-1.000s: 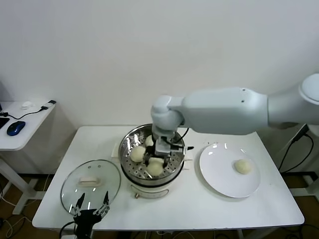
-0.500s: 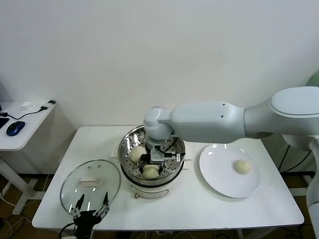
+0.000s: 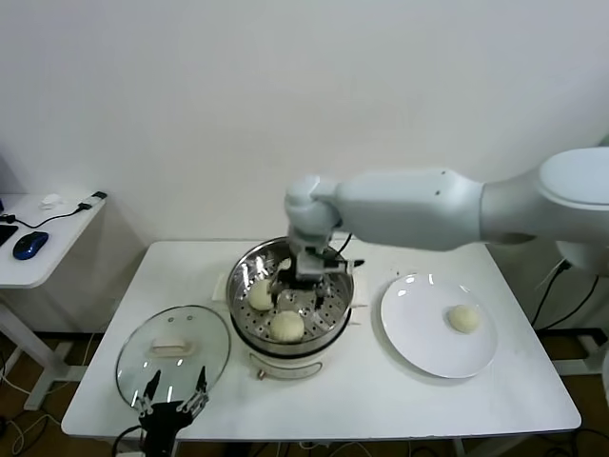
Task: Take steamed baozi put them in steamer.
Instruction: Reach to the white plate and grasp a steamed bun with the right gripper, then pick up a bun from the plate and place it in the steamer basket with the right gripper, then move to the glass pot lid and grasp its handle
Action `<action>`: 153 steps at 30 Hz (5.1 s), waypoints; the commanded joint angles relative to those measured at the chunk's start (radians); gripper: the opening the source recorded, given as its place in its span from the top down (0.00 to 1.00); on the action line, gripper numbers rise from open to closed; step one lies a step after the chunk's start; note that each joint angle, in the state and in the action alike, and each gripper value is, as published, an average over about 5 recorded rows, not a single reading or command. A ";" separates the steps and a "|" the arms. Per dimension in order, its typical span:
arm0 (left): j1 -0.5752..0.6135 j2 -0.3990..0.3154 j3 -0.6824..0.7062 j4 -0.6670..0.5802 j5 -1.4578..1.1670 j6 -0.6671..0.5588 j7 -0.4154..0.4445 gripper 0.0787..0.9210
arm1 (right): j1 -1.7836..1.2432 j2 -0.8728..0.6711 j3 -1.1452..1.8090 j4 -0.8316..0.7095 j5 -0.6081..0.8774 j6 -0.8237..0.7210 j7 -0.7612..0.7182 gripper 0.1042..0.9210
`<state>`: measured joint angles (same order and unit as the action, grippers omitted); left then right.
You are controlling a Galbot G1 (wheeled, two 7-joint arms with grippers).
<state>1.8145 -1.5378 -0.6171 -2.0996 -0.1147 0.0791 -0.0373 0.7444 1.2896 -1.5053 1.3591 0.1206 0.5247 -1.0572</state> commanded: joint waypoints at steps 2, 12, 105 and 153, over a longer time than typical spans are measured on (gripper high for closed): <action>0.000 0.002 0.000 -0.001 -0.002 -0.001 0.001 0.12 | 0.291 -0.344 -0.290 -0.170 0.338 -0.228 -0.088 0.12; -0.014 0.003 -0.001 0.002 -0.002 -0.001 0.014 0.12 | 0.068 -0.638 -0.317 -0.208 0.319 -0.525 -0.063 0.12; -0.017 -0.001 0.031 0.015 0.007 -0.008 0.018 0.12 | 0.061 -0.053 -0.246 -0.023 0.751 -0.856 0.157 0.31; -0.021 -0.004 0.023 0.009 -0.013 -0.011 0.013 0.12 | -0.476 -0.562 0.792 -0.051 0.714 -0.762 0.854 0.12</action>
<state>1.7897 -1.5394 -0.6007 -2.0923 -0.1253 0.0696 -0.0228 0.6751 1.0143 -1.3766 1.2346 0.9274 -0.1983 -0.7920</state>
